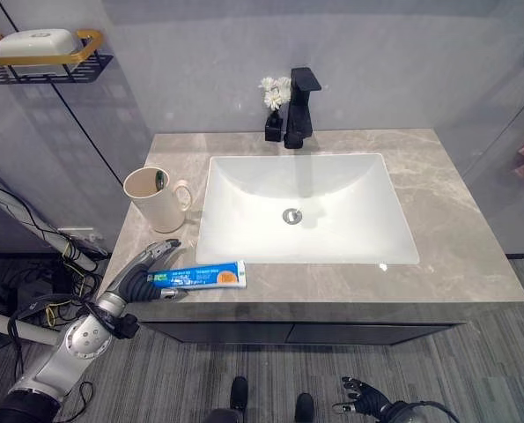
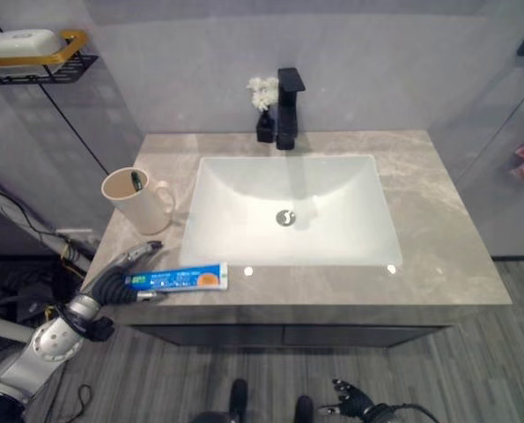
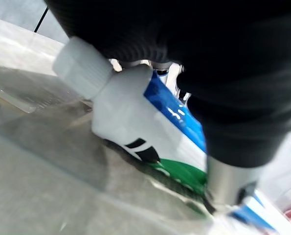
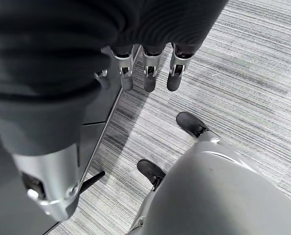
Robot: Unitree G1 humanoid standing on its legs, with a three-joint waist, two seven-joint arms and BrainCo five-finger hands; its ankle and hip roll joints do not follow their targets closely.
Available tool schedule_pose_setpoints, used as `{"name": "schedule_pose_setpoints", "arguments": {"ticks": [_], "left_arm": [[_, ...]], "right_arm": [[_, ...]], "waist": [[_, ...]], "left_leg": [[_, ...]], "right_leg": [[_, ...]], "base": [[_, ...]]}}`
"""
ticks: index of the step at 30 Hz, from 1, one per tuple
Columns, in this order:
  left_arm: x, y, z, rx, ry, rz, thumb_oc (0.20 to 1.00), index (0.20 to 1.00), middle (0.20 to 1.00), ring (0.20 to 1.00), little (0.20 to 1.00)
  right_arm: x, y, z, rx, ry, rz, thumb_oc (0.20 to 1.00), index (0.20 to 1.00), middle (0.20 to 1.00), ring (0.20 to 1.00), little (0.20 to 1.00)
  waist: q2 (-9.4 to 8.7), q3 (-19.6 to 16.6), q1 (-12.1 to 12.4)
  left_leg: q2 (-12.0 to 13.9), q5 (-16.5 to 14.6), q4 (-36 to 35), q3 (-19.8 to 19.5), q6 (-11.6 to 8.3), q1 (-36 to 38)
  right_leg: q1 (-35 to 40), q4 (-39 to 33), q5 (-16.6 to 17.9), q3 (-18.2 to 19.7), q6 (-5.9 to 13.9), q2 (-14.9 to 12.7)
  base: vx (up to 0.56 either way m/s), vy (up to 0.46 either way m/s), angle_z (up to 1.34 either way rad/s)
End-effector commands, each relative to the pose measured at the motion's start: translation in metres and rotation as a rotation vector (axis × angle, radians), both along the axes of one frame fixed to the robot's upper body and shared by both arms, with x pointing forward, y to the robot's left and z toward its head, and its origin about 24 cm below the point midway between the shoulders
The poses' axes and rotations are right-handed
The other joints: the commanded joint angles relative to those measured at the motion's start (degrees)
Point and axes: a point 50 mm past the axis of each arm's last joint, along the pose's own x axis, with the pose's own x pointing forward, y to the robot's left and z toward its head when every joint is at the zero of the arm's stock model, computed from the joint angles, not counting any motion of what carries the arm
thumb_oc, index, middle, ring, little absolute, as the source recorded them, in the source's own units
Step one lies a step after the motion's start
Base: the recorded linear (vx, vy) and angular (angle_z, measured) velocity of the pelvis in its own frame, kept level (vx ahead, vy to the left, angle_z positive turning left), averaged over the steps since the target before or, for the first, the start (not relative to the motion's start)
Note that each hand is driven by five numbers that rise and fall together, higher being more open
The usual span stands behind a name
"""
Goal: Put brush and paste in cup on sink, flatten towel.
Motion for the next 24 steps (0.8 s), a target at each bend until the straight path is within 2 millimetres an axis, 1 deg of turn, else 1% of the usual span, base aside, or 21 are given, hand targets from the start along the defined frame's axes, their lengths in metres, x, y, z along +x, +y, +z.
{"name": "schedule_pose_setpoints", "arguments": {"ticks": [1,2,3,4,5,10,12,14,16,17,18,19,20,21,24], "left_arm": [[-0.014,-0.021,-0.044,0.080,0.220,-0.109,0.843,0.843,0.843,0.843,0.843],[-0.014,-0.021,-0.044,0.080,0.220,-0.110,0.862,0.862,0.862,0.862,0.862],[-0.013,-0.022,-0.042,0.109,0.214,-0.135,0.862,0.862,0.862,0.862,0.862],[-0.013,-0.022,-0.042,0.111,0.214,-0.136,0.853,0.853,0.853,0.853,0.853],[-0.014,-0.024,-0.041,0.161,0.216,-0.177,0.849,0.849,0.849,0.849,0.849],[-0.015,-0.028,-0.042,0.211,0.222,-0.233,0.846,0.846,0.846,0.846,0.846],[-0.015,-0.028,-0.042,0.235,0.220,-0.248,0.834,0.834,0.834,0.834,0.834],[-0.015,-0.031,-0.042,0.276,0.217,-0.281,0.762,0.762,0.762,0.762,0.762],[-0.015,-0.033,-0.041,0.345,0.208,-0.333,0.589,0.589,0.589,0.589,0.589],[-0.015,-0.033,-0.041,0.346,0.207,-0.334,0.573,0.573,0.573,0.573,0.573],[-0.017,-0.033,-0.041,0.391,0.207,-0.368,0.329,0.329,0.329,0.329,0.329],[-0.017,-0.033,-0.041,0.391,0.207,-0.369,0.231,0.231,0.231,0.231,0.231],[-0.017,-0.033,-0.042,0.403,0.206,-0.372,0.231,0.231,0.231,0.231,0.231],[-0.017,-0.033,-0.042,0.406,0.202,-0.372,0.200,0.200,0.200,0.200,0.200],[-0.017,-0.032,-0.044,0.409,0.204,-0.367,0.200,0.200,0.200,0.200,0.200]], "right_arm": [[0.019,-0.004,0.011,0.004,-0.096,-0.010,1.000,1.000,1.000,1.000,1.000],[0.019,-0.004,0.011,0.004,-0.096,-0.011,1.000,1.000,1.000,1.000,1.000],[0.018,-0.006,0.011,0.007,-0.096,-0.022,1.000,1.000,1.000,1.000,1.000],[0.017,-0.006,0.011,0.008,-0.096,-0.023,1.000,1.000,1.000,1.000,1.000],[0.016,-0.007,0.012,0.013,-0.096,-0.039,1.000,1.000,1.000,1.000,1.000],[0.015,-0.009,0.012,0.012,-0.104,-0.053,1.000,1.000,1.000,1.000,1.000],[0.016,-0.009,0.013,0.010,-0.111,-0.050,1.000,1.000,1.000,1.000,1.000],[0.016,-0.010,0.014,0.009,-0.116,-0.050,1.000,1.000,1.000,1.000,1.000],[0.016,-0.012,0.015,0.004,-0.123,-0.059,1.000,1.000,1.000,1.000,1.000],[0.016,-0.012,0.015,0.004,-0.123,-0.060,1.000,1.000,1.000,1.000,1.000],[0.013,-0.020,0.014,-0.016,-0.125,-0.126,1.000,1.000,1.000,1.000,1.000],[0.013,-0.019,0.014,-0.016,-0.125,-0.127,1.000,1.000,1.000,1.000,1.000],[0.013,-0.023,0.014,-0.024,-0.131,-0.160,1.000,1.000,1.000,1.000,1.000],[0.012,-0.026,0.014,-0.031,-0.135,-0.182,1.000,1.000,1.000,1.000,1.000],[0.005,-0.036,0.011,-0.050,-0.122,-0.299,1.000,1.000,1.000,1.000,1.000]], "waist": [[-2.50,0.70,-3.11],[-2.50,0.69,-3.08],[-2.43,0.65,-3.23],[-2.45,0.64,-3.17],[-2.40,0.58,-3.27],[-2.27,0.48,-3.41],[-2.20,0.41,-3.50],[-2.20,0.34,-3.63],[-2.06,0.23,-3.79],[-2.08,0.23,-3.73],[-1.80,-0.11,-3.90],[-1.80,-0.10,-3.86],[-1.73,-0.19,-3.99],[-1.68,-0.30,-4.04],[-1.50,-0.81,-4.26]], "left_leg": [[0.67,-2.15,0.42,1.79,-1.89,3.35],[0.67,-2.15,0.42,1.78,-1.89,3.35],[0.66,-2.20,0.42,1.77,-1.90,3.39],[0.66,-2.20,0.42,1.76,-1.90,3.40],[0.69,-2.34,0.42,1.88,-1.94,3.50],[0.86,-2.53,0.42,1.92,-1.98,3.85],[0.94,-2.58,0.42,1.96,-1.98,3.98],[1.00,-2.70,0.42,2.06,-1.98,4.17],[1.03,-2.87,0.42,2.27,-2.00,4.41],[1.03,-2.88,0.42,2.28,-2.00,4.42],[1.00,-3.15,0.42,2.40,-2.00,4.85],[1.00,-3.16,0.42,2.40,-2.00,4.88],[0.99,-3.26,0.42,2.43,-1.98,5.05],[0.97,-3.32,0.42,2.47,-1.97,5.19],[0.92,-3.54,0.42,2.55,-1.96,5.72]], "right_leg": [[-2.37,0.02,6.17,2.03,5.80,-3.13],[-2.37,0.02,6.17,2.02,5.80,-3.12],[-2.34,0.02,6.16,2.06,5.81,-3.09],[-2.33,0.02,6.16,2.05,5.81,-3.09],[-2.23,0.02,6.07,2.02,5.86,-3.10],[-1.97,0.02,5.97,2.11,5.84,-3.03],[-1.91,0.02,5.91,2.05,5.82,-2.99],[-1.81,0.02,5.88,2.09,5.86,-2.96],[-1.71,0.02,5.87,2.15,5.92,-2.93],[-1.70,0.02,5.87,2.15,5.92,-2.93],[-1.43,0.02,5.81,2.13,5.97,-2.97],[-1.40,0.02,5.80,2.13,5.97,-2.97],[-1.32,0.02,5.79,2.16,5.96,-2.97],[-1.17,0.02,5.74,2.18,5.96,-2.98],[-0.72,0.02,5.68,2.23,5.99,-3.05]], "base": [[0.00,0.000,0.00],[0.00,0.000,0.00],[0.00,0.000,0.00],[0.00,0.000,0.00],[0.00,0.000,0.00],[0.00,0.000,0.00],[0.00,0.000,0.00],[0.00,0.000,0.00],[0.00,0.000,0.00],[0.02,0.008,-0.08],[0.02,0.008,-0.08],[0.02,0.009,-0.05],[0.00,0.000,0.00],[0.00,0.000,0.00],[0.00,0.000,0.00]]}}
